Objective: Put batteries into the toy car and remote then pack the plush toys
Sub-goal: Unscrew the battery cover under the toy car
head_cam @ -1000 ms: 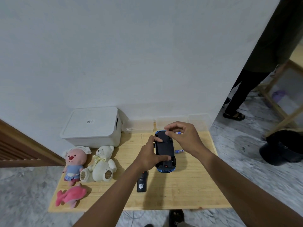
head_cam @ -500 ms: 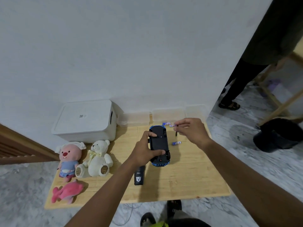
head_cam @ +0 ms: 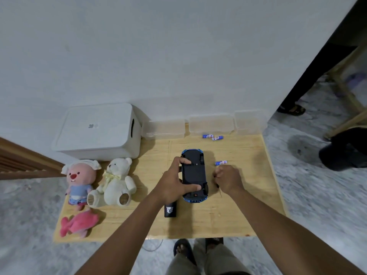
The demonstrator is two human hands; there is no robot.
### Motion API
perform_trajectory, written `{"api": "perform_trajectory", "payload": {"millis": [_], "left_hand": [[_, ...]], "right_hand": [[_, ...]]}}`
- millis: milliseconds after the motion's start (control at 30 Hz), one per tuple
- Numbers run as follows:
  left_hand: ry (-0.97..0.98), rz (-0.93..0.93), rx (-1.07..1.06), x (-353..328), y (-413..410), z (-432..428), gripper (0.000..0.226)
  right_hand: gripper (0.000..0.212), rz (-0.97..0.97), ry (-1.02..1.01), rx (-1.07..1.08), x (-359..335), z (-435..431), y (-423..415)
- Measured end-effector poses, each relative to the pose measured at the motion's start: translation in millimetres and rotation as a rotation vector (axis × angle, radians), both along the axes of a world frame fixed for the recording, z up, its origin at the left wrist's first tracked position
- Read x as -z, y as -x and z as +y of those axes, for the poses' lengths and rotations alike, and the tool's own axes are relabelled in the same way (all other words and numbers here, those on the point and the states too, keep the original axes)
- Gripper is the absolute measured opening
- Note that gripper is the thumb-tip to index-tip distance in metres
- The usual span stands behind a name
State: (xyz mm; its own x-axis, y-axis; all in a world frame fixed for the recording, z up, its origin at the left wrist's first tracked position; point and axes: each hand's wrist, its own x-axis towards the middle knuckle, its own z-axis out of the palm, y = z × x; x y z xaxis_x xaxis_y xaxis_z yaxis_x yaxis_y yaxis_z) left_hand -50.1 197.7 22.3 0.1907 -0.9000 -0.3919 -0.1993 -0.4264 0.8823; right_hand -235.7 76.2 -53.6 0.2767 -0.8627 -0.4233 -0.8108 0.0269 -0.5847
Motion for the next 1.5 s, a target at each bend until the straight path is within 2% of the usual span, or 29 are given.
{"api": "perform_trajectory", "payload": {"millis": [67, 167, 333, 433, 500, 567, 633, 733, 867, 1133, 1267, 1500], "left_hand": [[-0.003, 0.004, 0.011, 1.8, -1.0, -1.2, 0.070], [-0.006, 0.003, 0.015, 2.3, -2.0, -4.3, 0.070], [-0.018, 0.014, 0.007, 5.1, -4.9, -8.9, 0.072], [-0.022, 0.011, 0.019, 4.1, -4.9, -9.0, 0.073], [-0.021, 0.005, 0.043, 3.0, -4.7, -7.4, 0.073], [-0.020, -0.018, 0.074, 2.3, -4.7, -6.5, 0.073], [-0.016, -0.040, 0.095, 0.6, -4.4, -7.2, 0.073], [-0.010, -0.027, 0.098, -3.0, -3.5, -10.1, 0.073], [0.038, -0.017, 0.101, -8.7, -0.9, -13.1, 0.072], [0.074, 0.001, 0.093, -14.0, 1.1, -11.9, 0.075], [0.076, 0.012, 0.088, -15.2, 1.2, -9.4, 0.085], [0.066, 0.022, 0.114, -14.9, 2.3, -8.4, 0.091]], "right_hand": [[0.037, -0.029, -0.002, 0.010, 1.8, -2.0, 3.6], [0.024, -0.067, -0.013, 0.050, 1.7, -4.8, 8.2], [0.017, -0.097, -0.085, 0.059, 2.6, -7.5, 16.0], [0.002, -0.111, 0.012, 0.049, -10.3, -10.8, 17.8], [0.009, -0.202, 0.081, 0.085, -31.5, -12.2, 14.4], [0.007, -0.336, 0.130, 0.090, -59.8, -11.6, 9.5], [0.010, -0.420, 0.126, -0.047, -87.4, -8.1, 4.9], [0.033, -0.333, 0.099, -0.332, -106.6, -1.5, 0.9], [0.050, -0.234, 0.173, -0.415, -106.4, 1.2, 0.5], [0.057, -0.238, 0.283, -0.423, -100.2, 13.0, 3.4], [0.060, -0.213, 0.344, -0.464, -104.2, 14.1, 3.1], [0.064, -0.179, 0.324, -0.512, -107.6, 8.1, 1.5]]}}
